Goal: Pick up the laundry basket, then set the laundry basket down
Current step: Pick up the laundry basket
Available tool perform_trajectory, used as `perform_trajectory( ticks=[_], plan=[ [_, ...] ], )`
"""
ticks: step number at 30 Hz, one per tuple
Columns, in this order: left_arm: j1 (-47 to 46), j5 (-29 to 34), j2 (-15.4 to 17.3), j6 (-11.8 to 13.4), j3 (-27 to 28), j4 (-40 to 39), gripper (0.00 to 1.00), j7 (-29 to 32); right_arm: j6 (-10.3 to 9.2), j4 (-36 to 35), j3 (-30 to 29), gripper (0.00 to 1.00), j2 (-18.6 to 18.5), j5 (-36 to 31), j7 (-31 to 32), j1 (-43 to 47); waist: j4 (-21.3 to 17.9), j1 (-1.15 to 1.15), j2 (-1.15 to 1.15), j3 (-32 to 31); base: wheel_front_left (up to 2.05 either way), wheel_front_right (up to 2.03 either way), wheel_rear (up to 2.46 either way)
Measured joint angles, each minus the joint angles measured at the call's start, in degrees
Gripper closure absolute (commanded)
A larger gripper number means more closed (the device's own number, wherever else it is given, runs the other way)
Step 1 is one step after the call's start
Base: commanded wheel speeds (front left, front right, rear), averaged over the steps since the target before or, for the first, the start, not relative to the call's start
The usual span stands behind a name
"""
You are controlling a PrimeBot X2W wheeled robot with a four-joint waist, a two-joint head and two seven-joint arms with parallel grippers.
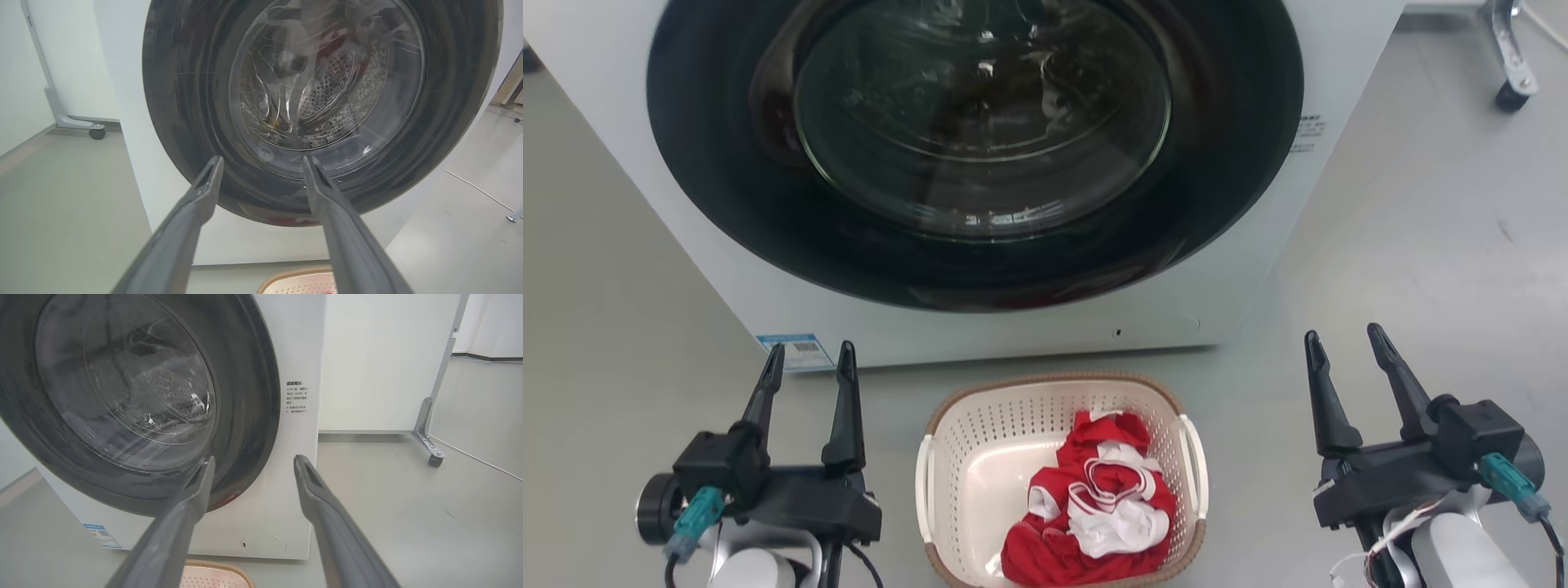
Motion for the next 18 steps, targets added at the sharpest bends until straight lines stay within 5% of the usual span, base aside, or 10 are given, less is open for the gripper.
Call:
perform_trajectory(
  ticks=[18],
  plan=[
    [-13.5,-2.0,-2.6,-3.6,-1.5,12.4,0.0,5.9,1.09,11.2,1.2,0.0,2.1,-0.1,2.2,-12.9,-0.3,0.0,0.0,15.6,0.0,0.0,0.0]
  ],
)
